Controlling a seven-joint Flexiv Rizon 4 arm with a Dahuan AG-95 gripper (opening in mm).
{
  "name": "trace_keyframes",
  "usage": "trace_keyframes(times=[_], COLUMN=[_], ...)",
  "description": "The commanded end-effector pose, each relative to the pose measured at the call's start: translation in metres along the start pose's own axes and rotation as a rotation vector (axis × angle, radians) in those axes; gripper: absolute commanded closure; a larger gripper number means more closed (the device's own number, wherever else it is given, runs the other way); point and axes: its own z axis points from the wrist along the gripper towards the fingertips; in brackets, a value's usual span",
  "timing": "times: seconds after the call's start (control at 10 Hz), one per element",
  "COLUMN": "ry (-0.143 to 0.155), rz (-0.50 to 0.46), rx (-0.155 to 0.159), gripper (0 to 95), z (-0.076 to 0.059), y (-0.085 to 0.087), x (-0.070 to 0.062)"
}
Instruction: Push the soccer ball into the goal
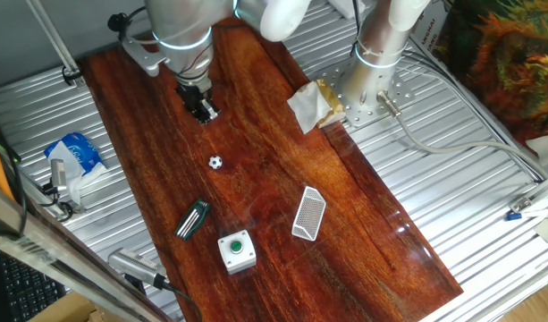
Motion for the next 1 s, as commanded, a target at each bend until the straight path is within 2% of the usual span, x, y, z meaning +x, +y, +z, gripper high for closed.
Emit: trace_keyframes(times=[0.1,0.2,0.8,1.0], ry=[0.066,0.096,0.102,0.113], rz=[-0.006,-0.007,-0.003,-0.003], rx=[-0.026,-0.03,-0.019,-0.014], gripper=[95.0,95.0,95.0,95.0], z=[0.0004,0.0004,0.0004,0.0016], y=[-0.0001,-0.0001,-0.0001,-0.001], x=[-0.0009,-0.0009,-0.0009,-0.0015])
